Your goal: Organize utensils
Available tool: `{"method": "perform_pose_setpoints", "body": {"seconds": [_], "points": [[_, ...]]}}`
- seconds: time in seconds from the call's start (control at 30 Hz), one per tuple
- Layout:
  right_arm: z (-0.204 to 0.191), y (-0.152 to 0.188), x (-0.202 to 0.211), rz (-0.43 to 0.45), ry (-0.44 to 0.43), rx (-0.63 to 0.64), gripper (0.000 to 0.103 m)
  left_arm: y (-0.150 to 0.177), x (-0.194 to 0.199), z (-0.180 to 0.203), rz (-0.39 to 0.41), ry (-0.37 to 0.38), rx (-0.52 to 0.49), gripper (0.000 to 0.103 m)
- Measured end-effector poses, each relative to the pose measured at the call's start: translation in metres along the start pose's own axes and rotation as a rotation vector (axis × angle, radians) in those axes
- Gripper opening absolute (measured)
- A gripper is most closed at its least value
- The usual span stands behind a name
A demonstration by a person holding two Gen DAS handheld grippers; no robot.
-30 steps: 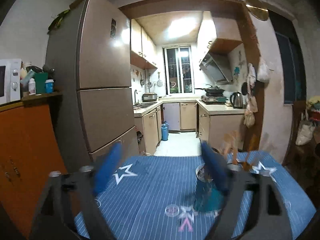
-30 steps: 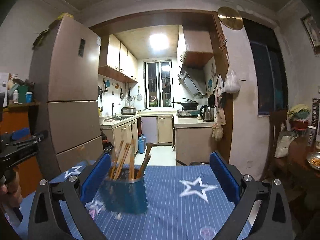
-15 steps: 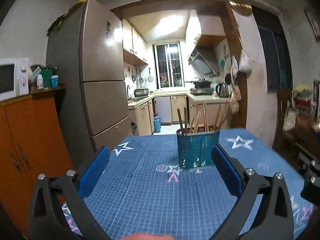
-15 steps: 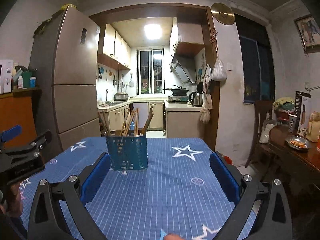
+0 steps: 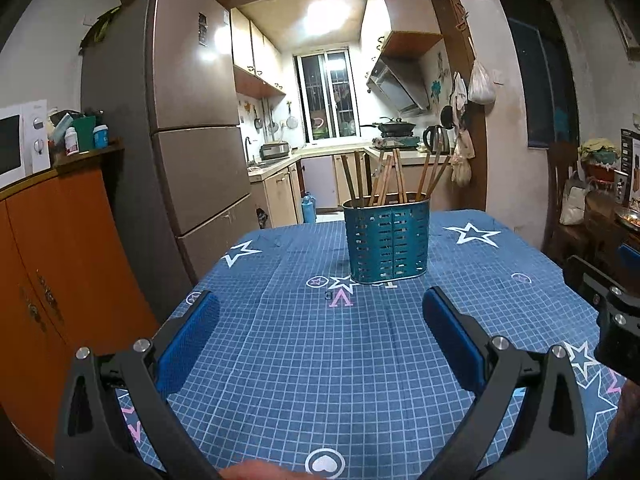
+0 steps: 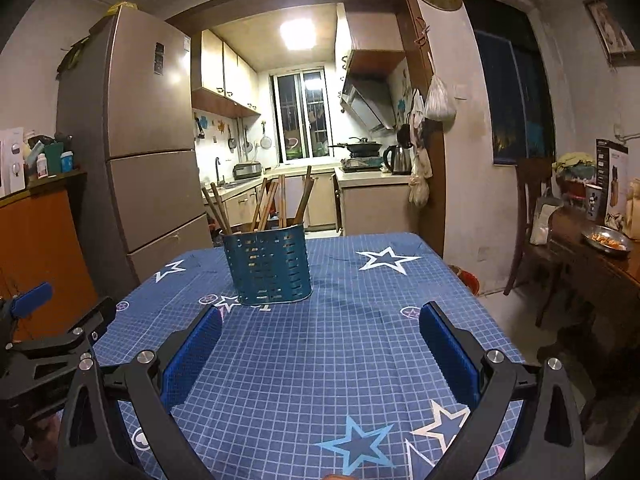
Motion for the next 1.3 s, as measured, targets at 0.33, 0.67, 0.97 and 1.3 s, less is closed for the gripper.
{"method": "perform_pose_setpoints", "body": {"seconds": [0.33,0.67,0.97,1.3], "points": [[0.0,-0.002,-0.002,-0.005,0.004,0.008,0.099,0.004,-0.002,0.003,-0.031,0.012,0.003,0.098],[-0.006,-0.006,0.002,0.004,-0.007,0.018,0.099,0.005,0.0,-0.002,-0.014,-0.01,0.013,0.098],[0.002,-0.004,0.001,-0.008,-0.008,-0.011,0.099,0.007,0.003,-0.008,0.007,-0.027,0.042,0.098],[0.008,0.005,-0.001,-0.026,-0.011,-0.027,0.099,0.013,-0.005,-0.008,-0.056,-0.011,0.044,0.098]]}}
Point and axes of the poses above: each gripper's, at about its wrist camera, not at the fingertips, and x roughly against the way its jaws point, z to its right, y to its underside, the point moved 3 cm from there along -x, roughly the way its jaws point, and after that the axes turned 14 degrees about -z, right-handed, at the moved point
